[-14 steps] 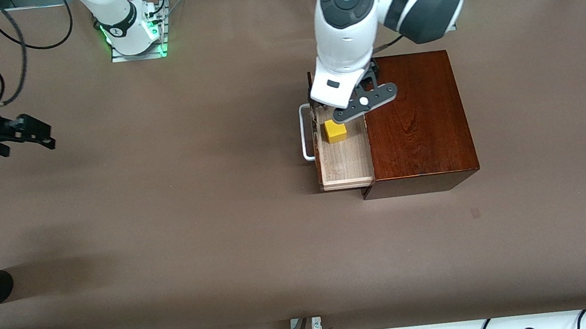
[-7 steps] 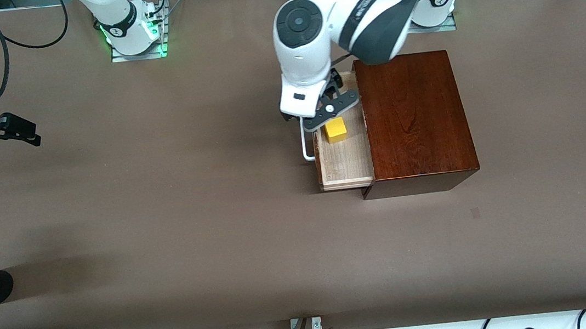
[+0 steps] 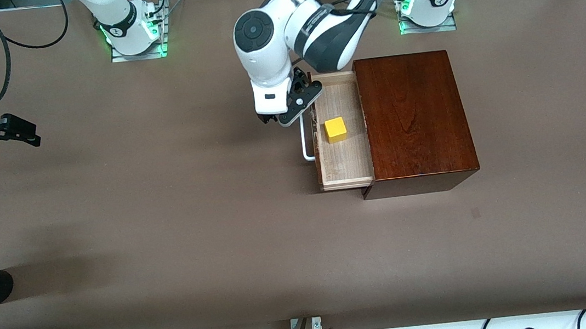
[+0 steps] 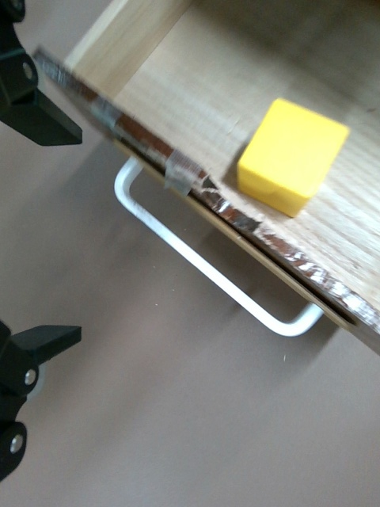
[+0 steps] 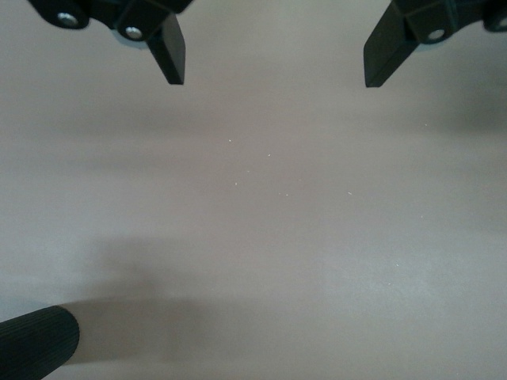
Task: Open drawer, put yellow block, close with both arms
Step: 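Lower the left gripper to the drawer front beside the handle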
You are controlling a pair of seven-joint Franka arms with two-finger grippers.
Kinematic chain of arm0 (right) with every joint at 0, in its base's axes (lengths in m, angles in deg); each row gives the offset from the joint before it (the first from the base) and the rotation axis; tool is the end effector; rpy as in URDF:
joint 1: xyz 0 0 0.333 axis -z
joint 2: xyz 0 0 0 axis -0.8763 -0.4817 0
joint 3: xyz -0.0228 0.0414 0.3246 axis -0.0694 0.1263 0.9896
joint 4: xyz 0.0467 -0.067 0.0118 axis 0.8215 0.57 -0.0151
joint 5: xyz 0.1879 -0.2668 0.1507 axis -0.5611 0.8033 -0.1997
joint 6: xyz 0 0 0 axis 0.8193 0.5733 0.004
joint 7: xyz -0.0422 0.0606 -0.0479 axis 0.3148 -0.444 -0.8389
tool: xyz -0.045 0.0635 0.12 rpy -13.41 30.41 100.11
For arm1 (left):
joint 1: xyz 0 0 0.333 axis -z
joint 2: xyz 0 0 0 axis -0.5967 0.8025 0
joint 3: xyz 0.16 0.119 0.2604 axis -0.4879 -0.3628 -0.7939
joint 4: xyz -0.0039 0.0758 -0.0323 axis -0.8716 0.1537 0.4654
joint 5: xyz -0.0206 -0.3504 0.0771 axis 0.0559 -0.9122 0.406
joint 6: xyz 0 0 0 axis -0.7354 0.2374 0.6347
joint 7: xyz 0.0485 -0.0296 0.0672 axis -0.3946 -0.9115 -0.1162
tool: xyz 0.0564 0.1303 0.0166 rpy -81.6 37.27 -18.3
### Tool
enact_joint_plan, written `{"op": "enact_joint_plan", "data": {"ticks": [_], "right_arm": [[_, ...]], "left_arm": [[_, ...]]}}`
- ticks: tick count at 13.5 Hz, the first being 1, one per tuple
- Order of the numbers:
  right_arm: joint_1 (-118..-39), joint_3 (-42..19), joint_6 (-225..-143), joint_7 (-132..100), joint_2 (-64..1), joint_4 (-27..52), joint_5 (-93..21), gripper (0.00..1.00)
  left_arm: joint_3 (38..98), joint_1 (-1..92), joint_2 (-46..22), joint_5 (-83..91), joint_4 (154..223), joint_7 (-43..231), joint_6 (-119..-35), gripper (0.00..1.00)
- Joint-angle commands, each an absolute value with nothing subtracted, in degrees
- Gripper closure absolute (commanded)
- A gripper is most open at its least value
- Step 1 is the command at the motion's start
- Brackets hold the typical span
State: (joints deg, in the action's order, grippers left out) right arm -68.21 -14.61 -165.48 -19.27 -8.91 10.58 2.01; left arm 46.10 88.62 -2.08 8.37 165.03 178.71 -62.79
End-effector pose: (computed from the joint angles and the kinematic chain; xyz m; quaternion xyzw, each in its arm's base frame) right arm 0.5292 -0.0163 0.5491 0.9999 0.0036 -0.0088 0.0082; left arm 0.4388 -0.5187 0.3480 -0.9256 -0.3709 0.0457 0.0597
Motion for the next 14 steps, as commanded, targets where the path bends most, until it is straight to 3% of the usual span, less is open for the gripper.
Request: {"op": "enact_joint_plan", "data": {"ticks": [1,11,12,13,14], "right_arm": [[-68.23,-14.46,-165.22,-20.35,-8.63,10.49,2.79,0.0],[-68.23,-14.46,-164.96,-20.53,-8.9,9.87,2.52,0.0],[-68.23,-14.46,-164.96,-20.61,-8.9,9.79,2.44,0.0],[-68.23,-14.46,-164.96,-20.7,-8.9,9.79,2.44,0.0],[-68.23,-14.46,-164.96,-20.79,-8.9,9.79,2.35,0.0]], "left_arm": [[45.03,89.54,2.18,8.36,163.02,185.74,-64.33,0.0],[43.8,89.72,3.69,12.84,161.71,184.98,-67.85,0.0],[43.8,89.72,3.34,12.93,161.01,182.62,-67.59,0.23],[43.8,89.72,3.16,12.85,160.57,180.68,-67.41,0.53],[43.71,89.54,2.81,12.85,160.56,179.62,-67.41,0.78]]}}
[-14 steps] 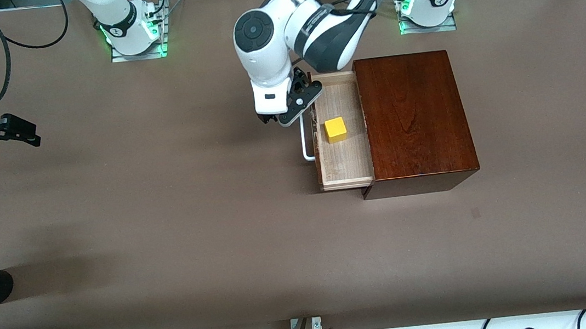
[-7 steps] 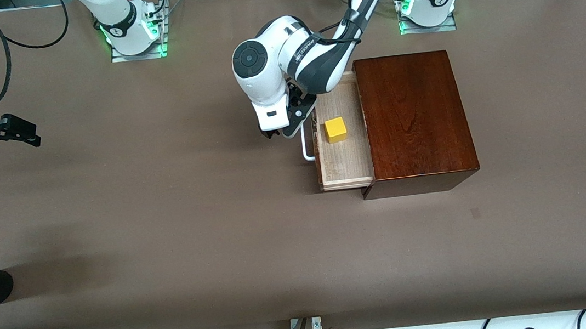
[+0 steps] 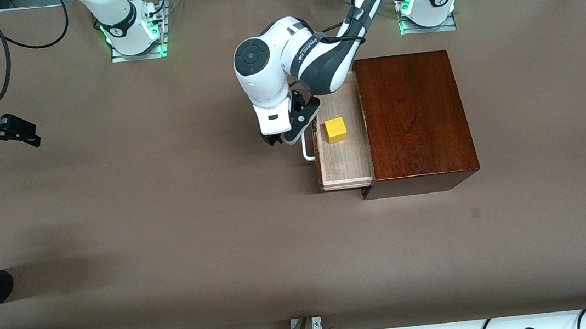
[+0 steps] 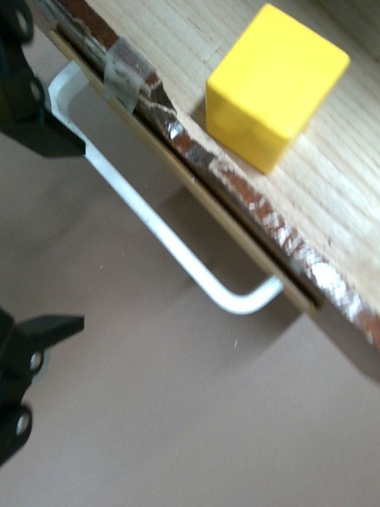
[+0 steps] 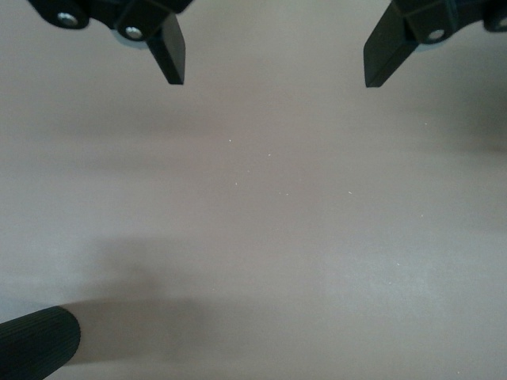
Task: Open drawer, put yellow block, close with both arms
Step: 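Lower the left gripper to the drawer front beside the handle, then push the drawer shut into the box with the left gripper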
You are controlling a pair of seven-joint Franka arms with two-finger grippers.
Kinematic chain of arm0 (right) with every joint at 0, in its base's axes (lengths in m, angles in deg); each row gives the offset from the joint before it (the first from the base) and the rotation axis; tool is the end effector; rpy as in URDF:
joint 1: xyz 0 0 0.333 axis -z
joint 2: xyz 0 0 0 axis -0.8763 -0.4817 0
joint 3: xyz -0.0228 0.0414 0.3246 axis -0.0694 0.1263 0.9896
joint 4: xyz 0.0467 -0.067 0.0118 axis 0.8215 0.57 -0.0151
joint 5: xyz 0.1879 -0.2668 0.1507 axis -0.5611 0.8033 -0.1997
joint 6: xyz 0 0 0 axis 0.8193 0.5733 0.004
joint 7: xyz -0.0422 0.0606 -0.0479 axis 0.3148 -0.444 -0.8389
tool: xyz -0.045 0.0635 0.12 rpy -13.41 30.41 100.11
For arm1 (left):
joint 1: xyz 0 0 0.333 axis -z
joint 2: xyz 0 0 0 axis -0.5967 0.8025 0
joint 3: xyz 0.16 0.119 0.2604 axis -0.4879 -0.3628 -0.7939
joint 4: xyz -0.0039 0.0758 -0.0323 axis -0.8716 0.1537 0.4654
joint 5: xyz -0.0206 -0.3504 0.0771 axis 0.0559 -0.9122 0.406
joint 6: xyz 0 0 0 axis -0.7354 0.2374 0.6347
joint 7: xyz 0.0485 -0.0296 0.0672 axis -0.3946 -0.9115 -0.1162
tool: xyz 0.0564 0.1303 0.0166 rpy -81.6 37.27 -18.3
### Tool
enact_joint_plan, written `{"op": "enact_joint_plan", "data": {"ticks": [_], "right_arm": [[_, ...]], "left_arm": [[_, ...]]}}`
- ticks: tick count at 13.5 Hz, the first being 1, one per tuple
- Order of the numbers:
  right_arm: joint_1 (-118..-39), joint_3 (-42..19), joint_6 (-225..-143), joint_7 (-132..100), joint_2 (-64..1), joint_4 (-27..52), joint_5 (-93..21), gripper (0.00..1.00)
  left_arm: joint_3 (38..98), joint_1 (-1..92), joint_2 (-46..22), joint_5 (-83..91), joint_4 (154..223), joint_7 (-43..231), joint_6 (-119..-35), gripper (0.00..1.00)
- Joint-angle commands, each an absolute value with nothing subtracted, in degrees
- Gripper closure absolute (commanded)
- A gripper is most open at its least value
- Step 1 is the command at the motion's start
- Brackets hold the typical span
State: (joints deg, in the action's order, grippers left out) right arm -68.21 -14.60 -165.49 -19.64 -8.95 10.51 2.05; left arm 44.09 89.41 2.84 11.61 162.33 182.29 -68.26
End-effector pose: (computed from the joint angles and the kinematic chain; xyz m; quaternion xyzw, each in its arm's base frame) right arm 0.5295 -0.0163 0.5493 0.9999 0.0005 -0.0084 0.0087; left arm 0.4663 -0.5267 0.3164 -0.9163 -0.3978 -0.0039 0.0466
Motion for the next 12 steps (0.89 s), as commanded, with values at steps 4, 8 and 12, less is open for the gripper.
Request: {"op": "enact_joint_plan", "data": {"ticks": [4,8,12], "right_arm": [[-68.23,-14.37,-164.87,-20.18,-8.9,9.87,2.52,0.0],[-68.32,-14.37,-165.04,-20.79,-8.9,9.87,2.35,0.0],[-68.32,-14.37,-164.96,-20.79,-8.9,9.61,2.0,0.0]], "left_arm": [[42.75,89.01,2.9,14.51,160.65,172.75,-64.86,1.0],[42.66,86.03,2.81,14.43,160.56,172.58,-64.42,1.0],[42.66,83.83,2.72,14.69,160.74,168.46,-63.72,1.0]]}}
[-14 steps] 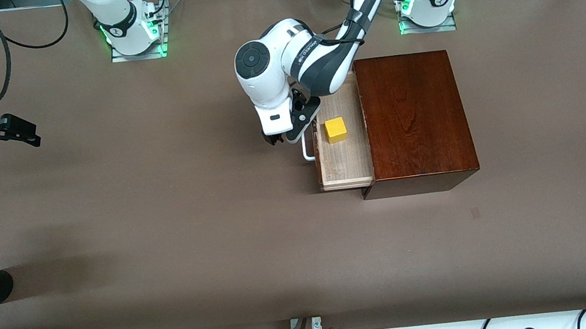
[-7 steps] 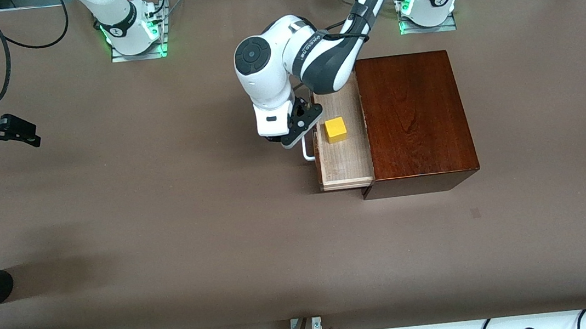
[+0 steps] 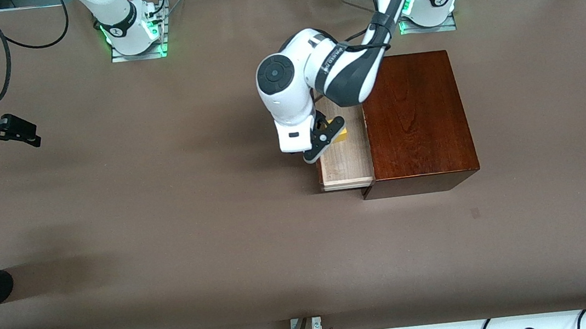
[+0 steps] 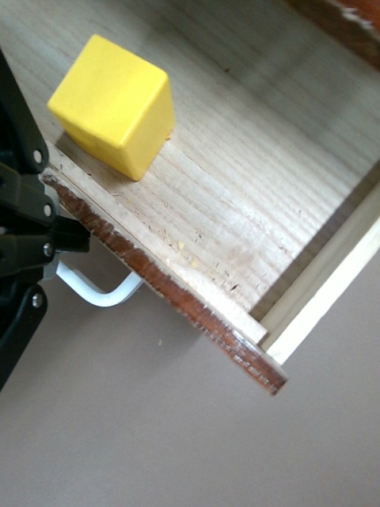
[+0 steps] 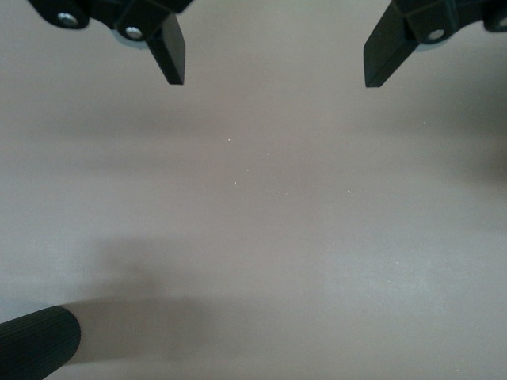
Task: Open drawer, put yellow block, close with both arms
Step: 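Push the drawer shut into the box with the left gripper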
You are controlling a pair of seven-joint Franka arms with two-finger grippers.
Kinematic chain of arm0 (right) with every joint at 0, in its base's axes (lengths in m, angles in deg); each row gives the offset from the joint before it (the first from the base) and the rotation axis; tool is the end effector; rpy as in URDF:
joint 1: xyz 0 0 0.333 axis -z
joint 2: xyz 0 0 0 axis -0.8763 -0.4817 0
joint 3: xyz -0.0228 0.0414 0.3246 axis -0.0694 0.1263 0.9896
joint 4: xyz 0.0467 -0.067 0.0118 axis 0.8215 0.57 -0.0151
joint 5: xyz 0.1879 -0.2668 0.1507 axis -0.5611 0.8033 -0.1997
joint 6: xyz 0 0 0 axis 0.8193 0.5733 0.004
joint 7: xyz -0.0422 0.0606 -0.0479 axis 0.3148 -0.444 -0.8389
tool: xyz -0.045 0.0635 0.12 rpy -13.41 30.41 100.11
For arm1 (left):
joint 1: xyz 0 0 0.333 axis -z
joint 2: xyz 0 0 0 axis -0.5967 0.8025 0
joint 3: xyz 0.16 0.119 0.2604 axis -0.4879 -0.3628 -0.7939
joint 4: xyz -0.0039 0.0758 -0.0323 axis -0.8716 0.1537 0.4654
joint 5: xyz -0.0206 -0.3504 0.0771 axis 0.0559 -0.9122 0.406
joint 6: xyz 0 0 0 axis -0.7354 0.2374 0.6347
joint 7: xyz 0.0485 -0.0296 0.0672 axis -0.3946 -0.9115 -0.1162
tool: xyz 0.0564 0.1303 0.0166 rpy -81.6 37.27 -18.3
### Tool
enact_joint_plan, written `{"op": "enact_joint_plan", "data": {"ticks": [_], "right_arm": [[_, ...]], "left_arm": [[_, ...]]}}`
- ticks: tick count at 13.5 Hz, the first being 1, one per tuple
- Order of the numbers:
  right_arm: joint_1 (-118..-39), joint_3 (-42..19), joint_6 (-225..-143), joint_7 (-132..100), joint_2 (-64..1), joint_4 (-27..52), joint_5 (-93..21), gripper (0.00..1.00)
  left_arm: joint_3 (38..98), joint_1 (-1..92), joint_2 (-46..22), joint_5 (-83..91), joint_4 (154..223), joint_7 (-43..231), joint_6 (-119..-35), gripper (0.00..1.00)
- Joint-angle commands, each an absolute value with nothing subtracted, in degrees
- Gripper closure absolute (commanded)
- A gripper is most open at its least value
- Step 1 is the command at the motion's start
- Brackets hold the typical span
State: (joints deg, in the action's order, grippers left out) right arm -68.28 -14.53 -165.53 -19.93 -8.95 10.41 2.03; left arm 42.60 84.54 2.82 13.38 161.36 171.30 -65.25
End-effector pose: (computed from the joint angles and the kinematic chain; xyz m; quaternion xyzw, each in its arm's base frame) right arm 0.5299 -0.0150 0.5501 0.9999 -0.0009 -0.0072 0.0086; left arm 0.5179 -0.4697 0.3213 -0.9328 -0.3529 -0.0095 0.0722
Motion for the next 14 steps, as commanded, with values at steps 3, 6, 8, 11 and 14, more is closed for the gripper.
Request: {"op": "enact_joint_plan", "data": {"ticks": [3,6,8,11,14], "right_arm": [[-68.32,-14.37,-164.96,-20.61,-8.9,9.0,2.0,0.0],[-68.32,-14.37,-164.96,-20.53,-9.07,8.99,2.08,0.0],[-68.32,-14.37,-164.96,-20.53,-9.16,8.91,2.09,0.0],[-68.32,-14.37,-164.96,-20.53,-9.16,8.91,2.0,0.0],[-68.32,-14.37,-164.96,-20.53,-9.25,8.91,2.0,0.0]], "left_arm": [[42.22,82.78,2.2,16.0,161.26,165.21,-63.63,1.0],[42.22,80.15,-0.61,16.45,162.67,159.41,-61.0,1.0],[42.39,78.73,-1.49,16.45,162.84,156.94,-59.77,1.0],[42.31,78.47,-1.94,16.54,164.68,156.84,-59.5,1.0],[42.22,77.51,-1.94,16.54,167.15,154.92,-59.24,1.0]]}}
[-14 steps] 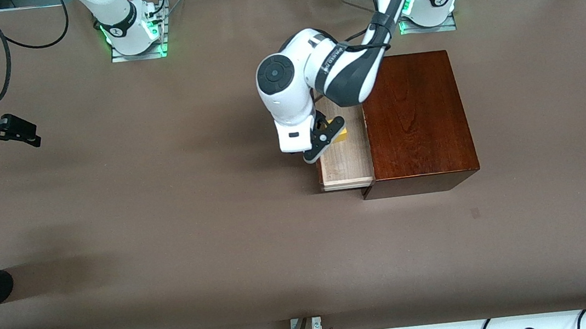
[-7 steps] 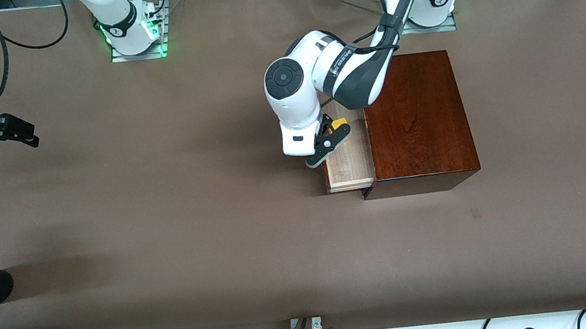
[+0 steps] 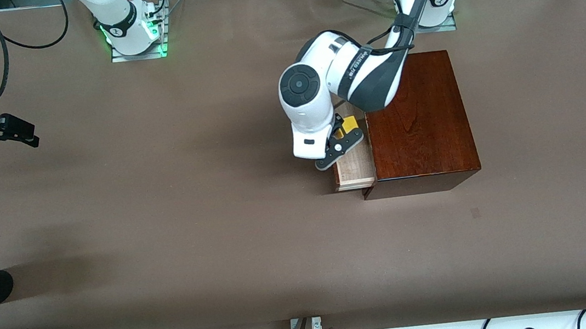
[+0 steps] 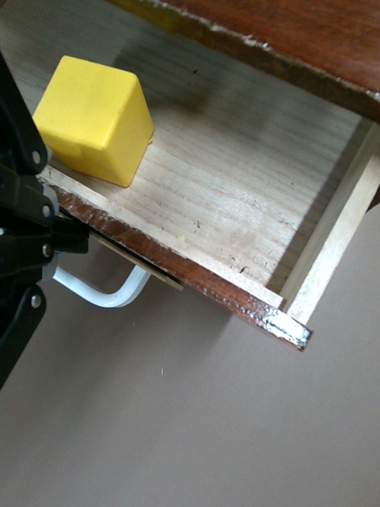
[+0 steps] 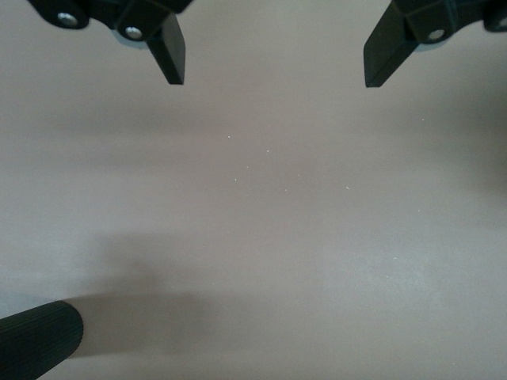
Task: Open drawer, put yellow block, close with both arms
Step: 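Push the drawer shut into the box with the left gripper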
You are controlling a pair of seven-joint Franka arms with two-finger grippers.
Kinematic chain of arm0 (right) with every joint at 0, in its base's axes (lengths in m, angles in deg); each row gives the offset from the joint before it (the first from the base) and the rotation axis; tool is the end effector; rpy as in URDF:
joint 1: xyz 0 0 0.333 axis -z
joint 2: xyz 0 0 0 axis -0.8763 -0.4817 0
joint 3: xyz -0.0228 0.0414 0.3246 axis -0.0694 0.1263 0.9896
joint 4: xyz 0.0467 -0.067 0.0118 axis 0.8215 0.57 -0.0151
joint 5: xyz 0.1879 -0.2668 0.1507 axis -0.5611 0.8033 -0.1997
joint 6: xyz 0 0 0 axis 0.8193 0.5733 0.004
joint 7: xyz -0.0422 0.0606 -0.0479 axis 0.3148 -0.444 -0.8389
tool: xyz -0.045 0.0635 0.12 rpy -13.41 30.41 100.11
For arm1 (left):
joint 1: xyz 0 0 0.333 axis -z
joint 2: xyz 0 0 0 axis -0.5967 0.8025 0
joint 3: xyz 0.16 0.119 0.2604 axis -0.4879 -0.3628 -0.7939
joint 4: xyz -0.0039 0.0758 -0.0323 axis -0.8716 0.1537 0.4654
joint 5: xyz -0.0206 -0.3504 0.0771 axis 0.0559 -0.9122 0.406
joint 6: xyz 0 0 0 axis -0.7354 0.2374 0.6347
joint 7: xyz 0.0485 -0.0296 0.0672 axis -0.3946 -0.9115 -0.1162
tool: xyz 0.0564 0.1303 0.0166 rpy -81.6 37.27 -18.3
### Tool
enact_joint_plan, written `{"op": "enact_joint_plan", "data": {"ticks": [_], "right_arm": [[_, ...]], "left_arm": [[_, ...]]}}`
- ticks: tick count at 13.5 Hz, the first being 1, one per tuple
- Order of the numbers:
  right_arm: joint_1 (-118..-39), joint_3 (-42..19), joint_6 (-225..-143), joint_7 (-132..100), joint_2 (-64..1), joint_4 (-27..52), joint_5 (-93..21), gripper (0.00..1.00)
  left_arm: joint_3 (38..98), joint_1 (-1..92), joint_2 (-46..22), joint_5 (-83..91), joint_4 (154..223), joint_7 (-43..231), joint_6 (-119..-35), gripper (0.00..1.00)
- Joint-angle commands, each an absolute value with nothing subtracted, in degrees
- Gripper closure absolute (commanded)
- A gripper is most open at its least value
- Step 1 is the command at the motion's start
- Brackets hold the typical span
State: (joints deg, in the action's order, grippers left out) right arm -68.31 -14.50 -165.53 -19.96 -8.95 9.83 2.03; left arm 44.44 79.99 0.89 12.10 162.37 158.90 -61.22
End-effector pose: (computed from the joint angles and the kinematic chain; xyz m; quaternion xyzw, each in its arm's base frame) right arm 0.5310 -0.0145 0.5546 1.0000 -0.0006 -0.0021 0.0087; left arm 0.5303 -0.4333 0.3311 -0.9557 -0.2803 0.0347 0.0828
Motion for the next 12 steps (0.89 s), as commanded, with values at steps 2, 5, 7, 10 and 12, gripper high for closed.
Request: {"op": "enact_joint_plan", "data": {"ticks": [2,5,7,10,12], "right_arm": [[-68.32,-14.37,-164.96,-20.61,-9.25,8.91,2.0,0.0],[-68.32,-14.37,-164.96,-20.53,-9.25,8.91,2.0,0.0],[-68.32,-14.37,-164.96,-20.53,-9.25,8.91,2.09,0.0],[-68.32,-14.37,-164.96,-20.61,-9.34,8.91,2.09,0.0],[-68.32,-14.37,-164.96,-20.61,-9.34,8.91,2.09,0.0]], "left_arm": [[42.22,76.19,-2.37,16.54,167.15,151.85,-58.27,1.0],[42.39,73.2,-3.43,16.54,167.33,147.45,-57.31,1.0],[42.39,72.23,-3.43,16.45,167.24,145.78,-57.04,1.0],[42.57,72.4,-3.43,15.66,166.28,146.2,-56.86,1.0],[43.35,73.02,-4.39,15.22,165.31,146.38,-56.69,1.0]]}}
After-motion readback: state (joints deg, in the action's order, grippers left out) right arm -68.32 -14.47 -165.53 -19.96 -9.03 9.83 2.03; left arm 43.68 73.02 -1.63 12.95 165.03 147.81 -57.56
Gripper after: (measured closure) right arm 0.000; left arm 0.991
